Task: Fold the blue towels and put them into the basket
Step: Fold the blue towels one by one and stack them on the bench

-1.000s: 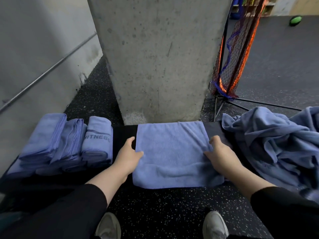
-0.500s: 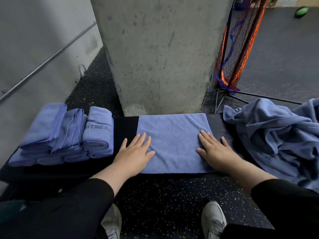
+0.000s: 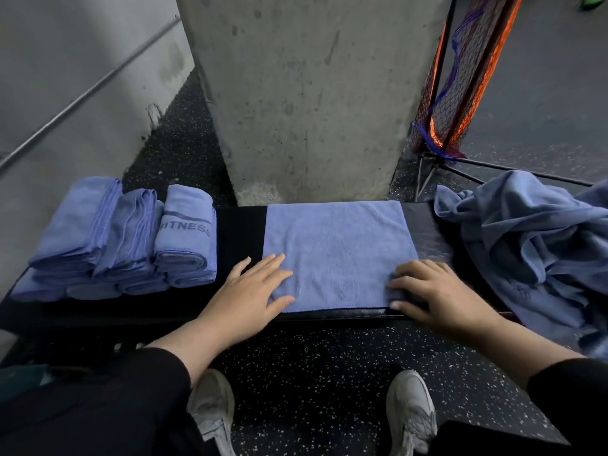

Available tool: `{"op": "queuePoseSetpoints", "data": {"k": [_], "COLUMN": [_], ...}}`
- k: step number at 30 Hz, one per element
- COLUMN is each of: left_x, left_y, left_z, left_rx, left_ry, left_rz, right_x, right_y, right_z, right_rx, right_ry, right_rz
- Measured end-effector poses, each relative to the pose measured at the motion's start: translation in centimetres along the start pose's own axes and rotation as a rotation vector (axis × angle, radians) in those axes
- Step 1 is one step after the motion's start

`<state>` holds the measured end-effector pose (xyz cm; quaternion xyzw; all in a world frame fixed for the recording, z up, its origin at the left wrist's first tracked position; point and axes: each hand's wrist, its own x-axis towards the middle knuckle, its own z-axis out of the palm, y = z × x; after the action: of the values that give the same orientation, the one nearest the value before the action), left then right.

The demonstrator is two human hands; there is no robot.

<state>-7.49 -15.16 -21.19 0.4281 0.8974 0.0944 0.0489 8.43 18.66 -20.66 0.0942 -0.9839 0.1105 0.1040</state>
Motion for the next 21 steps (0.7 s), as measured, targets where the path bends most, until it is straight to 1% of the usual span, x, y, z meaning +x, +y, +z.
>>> {"op": "queuePoseSetpoints", "data": {"k": [3, 6, 9, 11, 14, 16, 19, 21], "left_x": [-1.1, -1.0, -0.7, -0.2, 0.7, 1.5, 2.4, 3.0], "left_y": [-0.6, -0.2, 1.0, 1.6, 2.4, 3.1, 3.9, 4.1], "left_z": [0.2, 0.2, 0.0, -0.2, -0.2, -0.5, -1.1, -1.7], "left_rx": [0.036, 0.001, 0.021, 0.074, 0.108, 0.144, 0.086, 0.068], "left_ry": [0.116, 0.251, 0.266, 0.26, 0.276, 0.259, 0.176, 0.108], "left_rz": [0.123, 0.18, 0.187, 0.179, 0.116, 0.039, -0.122, -0.18], "right_x": [-1.3, -1.3, -0.7, 0.1, 1.6, 2.3, 2.9, 3.1], "right_y": [1.0, 1.3, 0.9, 0.4, 0.1, 0.1, 0.2, 0.3], "right_z": [-0.7, -1.3, -1.1, -0.9, -0.7, -0.8, -1.1, -1.1], "right_rx": [0.012, -0.032, -0.103, -0.125, -0.127, -0.116, -0.124, -0.146], "right_ry": [0.034, 0.04, 0.017, 0.022, 0.033, 0.0, -0.068, -0.085], "right_rz": [0.0, 0.014, 0.053, 0.121, 0.229, 0.281, 0.356, 0.379]}}
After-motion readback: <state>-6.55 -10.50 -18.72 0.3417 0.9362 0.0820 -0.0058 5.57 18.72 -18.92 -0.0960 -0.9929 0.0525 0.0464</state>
